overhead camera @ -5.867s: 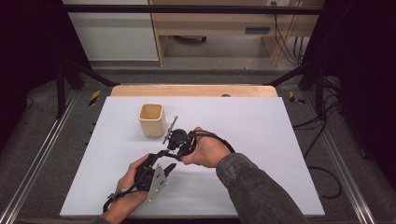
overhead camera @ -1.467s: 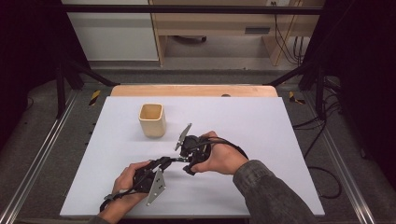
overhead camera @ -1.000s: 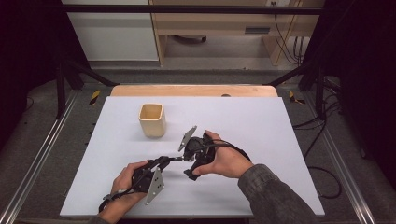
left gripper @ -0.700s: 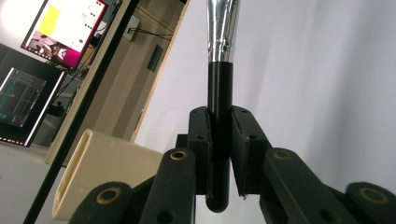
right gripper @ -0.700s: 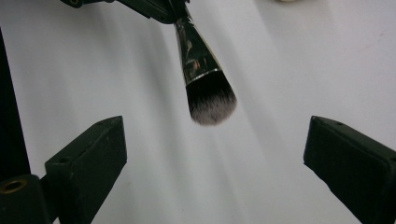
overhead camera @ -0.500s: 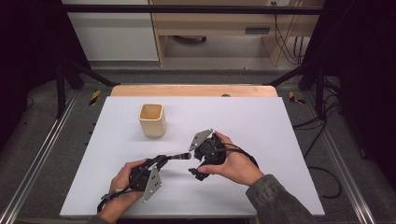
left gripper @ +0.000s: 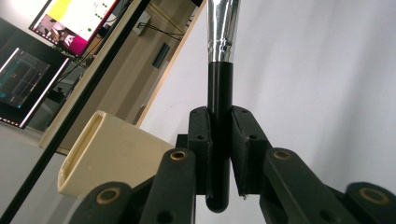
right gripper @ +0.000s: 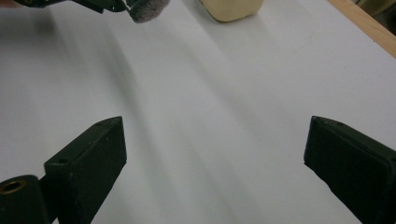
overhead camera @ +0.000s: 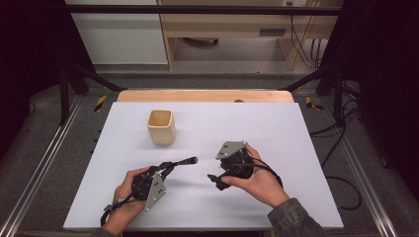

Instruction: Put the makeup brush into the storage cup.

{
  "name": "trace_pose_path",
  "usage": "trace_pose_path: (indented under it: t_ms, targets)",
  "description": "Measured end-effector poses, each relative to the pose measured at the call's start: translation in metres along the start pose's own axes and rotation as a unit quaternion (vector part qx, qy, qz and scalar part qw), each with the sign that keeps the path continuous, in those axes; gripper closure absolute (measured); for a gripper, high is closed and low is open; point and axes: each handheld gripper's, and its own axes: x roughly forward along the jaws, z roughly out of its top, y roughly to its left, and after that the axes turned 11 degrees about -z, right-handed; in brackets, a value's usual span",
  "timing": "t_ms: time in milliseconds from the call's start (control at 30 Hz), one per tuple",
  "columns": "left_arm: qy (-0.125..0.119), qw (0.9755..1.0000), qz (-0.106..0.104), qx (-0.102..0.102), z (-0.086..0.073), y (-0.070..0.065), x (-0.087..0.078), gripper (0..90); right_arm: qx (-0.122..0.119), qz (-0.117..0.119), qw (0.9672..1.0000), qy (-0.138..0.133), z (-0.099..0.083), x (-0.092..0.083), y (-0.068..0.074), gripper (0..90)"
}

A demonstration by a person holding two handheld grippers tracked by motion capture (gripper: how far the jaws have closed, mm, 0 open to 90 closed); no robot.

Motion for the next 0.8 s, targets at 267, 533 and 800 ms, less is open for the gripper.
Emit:
trace_pose_path:
  t_ms: [267,533,800]
  targets:
    - [-0.011,0.9996,0.006,-0.027,-0.004,0.005,-0.003,78.9,0.019,-0.018,0.9995,-0.015,-0.014,0.0,-0.005,5.2]
    - [-0.016,0.9985,0.012,-0.051,-0.01,0.01,-0.007,78.9,0.038,-0.042,0.9981,-0.024,-0.026,0.002,-0.009,6.2]
    - [-0.027,0.9961,0.019,-0.082,-0.017,0.015,-0.011,78.8,0.057,-0.065,0.9953,-0.045,-0.037,-0.002,-0.017,7.2]
